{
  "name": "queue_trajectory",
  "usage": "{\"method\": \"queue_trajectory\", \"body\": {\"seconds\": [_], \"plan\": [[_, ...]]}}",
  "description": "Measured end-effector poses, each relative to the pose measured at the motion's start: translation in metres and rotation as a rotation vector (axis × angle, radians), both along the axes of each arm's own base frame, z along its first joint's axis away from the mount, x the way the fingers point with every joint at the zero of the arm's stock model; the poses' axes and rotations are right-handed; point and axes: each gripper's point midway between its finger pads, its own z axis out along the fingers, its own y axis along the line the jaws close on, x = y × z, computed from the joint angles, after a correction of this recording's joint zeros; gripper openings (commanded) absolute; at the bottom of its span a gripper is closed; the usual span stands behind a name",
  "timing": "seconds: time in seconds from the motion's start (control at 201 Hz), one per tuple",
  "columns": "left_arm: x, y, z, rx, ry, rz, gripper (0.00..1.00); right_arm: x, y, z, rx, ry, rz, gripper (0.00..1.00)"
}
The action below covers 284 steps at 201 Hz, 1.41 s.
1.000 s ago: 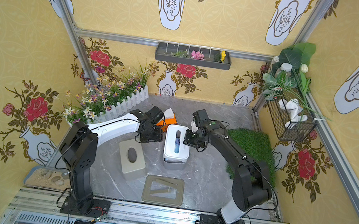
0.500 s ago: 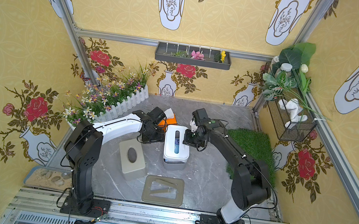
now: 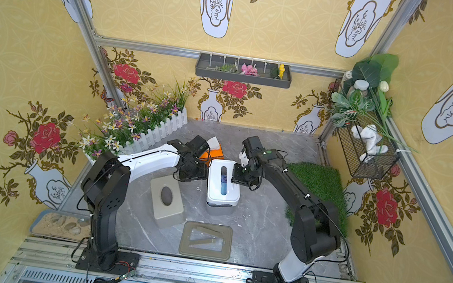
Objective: Put the tissue paper into the tissue box
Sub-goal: Close the box lid on the tissue box.
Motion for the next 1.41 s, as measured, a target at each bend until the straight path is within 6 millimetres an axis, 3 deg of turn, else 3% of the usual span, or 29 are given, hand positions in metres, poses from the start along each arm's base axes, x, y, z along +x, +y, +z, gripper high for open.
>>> {"method": "queue_trajectory", "body": {"seconds": [0.712,1.215,1.414], "plan": [[-0.014,0.008,-0.009,0.000,0.029,0.032,0.64,-0.002,0.000,-0.004,0.002,0.010,-0.005,0.06],[-0.012,-0.002,-0.018,-0.056,0.041,0.052,0.63,-0.005,0.006,-0.004,0.006,0.008,0.013,0.06],[-0.011,-0.004,-0.020,-0.060,0.042,0.051,0.56,-0.006,0.011,-0.001,-0.001,-0.003,0.027,0.06]]}}
